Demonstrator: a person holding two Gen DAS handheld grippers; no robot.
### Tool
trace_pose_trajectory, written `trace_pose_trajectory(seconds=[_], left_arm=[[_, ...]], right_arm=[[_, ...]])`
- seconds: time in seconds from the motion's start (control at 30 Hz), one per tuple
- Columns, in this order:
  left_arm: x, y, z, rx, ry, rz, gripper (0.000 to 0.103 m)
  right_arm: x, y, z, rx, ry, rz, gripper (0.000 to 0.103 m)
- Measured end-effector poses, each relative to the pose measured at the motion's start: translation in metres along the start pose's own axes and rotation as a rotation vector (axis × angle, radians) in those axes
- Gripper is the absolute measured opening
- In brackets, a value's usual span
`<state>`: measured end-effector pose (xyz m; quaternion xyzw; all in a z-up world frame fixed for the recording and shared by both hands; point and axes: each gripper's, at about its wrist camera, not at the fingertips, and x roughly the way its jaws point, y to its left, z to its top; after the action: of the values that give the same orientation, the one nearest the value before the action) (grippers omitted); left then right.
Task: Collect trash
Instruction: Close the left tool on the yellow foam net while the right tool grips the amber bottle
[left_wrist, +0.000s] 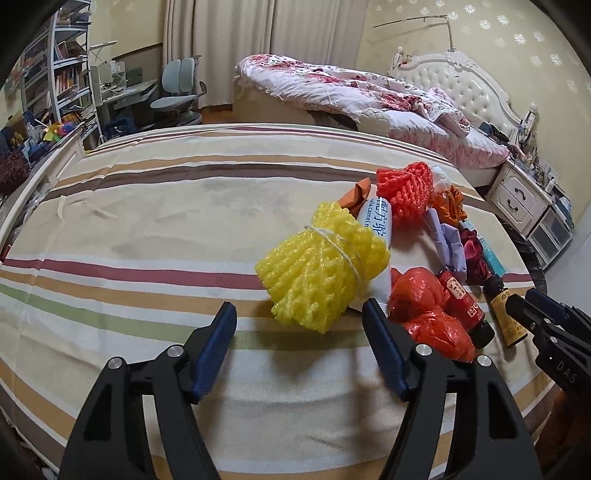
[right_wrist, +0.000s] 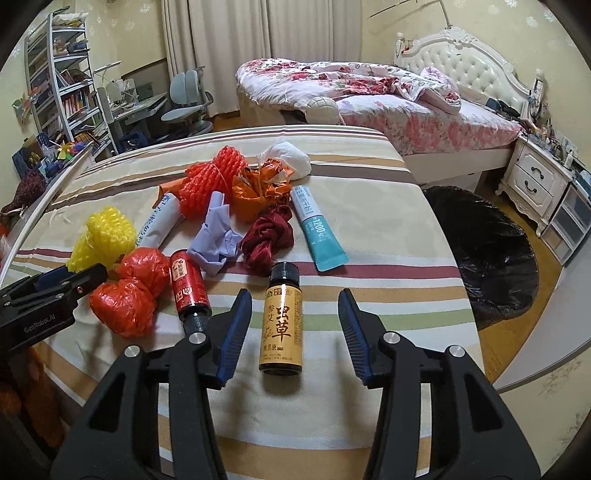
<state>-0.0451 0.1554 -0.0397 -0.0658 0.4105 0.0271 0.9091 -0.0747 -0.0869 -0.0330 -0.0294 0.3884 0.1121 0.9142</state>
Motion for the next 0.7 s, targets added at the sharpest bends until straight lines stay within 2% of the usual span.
trace_pose_trajectory(seconds=[0.23,0.33,0.57,0.67,0.7], left_arm=[[-0.014,-0.007,0.0,0.006,-0.05,0.088,0.082],[-0.015,-0.012,0.003,0.02,-0.088,0.135,0.085],[0.005,-0.015,0.013,0.044,-0.061,0.116,0.085],[0.01,-0.016,0.018,0.054,-0.057,0.111,0.085],[0.011,-0.016,0.02,0.058,-0.057,0.108,0.085]], right_arm=[[-0.013,-0.009,-0.001,0.016,-0.037,-0.03,0.062],[-0.012,-0.009,-0.001,0.019,-0.032,-0.026,0.062],[-0.001,-0.002,0.001,0.001,-0.014,-0.024,0.062],[0.006,-0.002,0.001,0.001,0.002,-0.02,0.059],[0.008,-0.001,0.001,0.001,0.009,-0.018,0.055]])
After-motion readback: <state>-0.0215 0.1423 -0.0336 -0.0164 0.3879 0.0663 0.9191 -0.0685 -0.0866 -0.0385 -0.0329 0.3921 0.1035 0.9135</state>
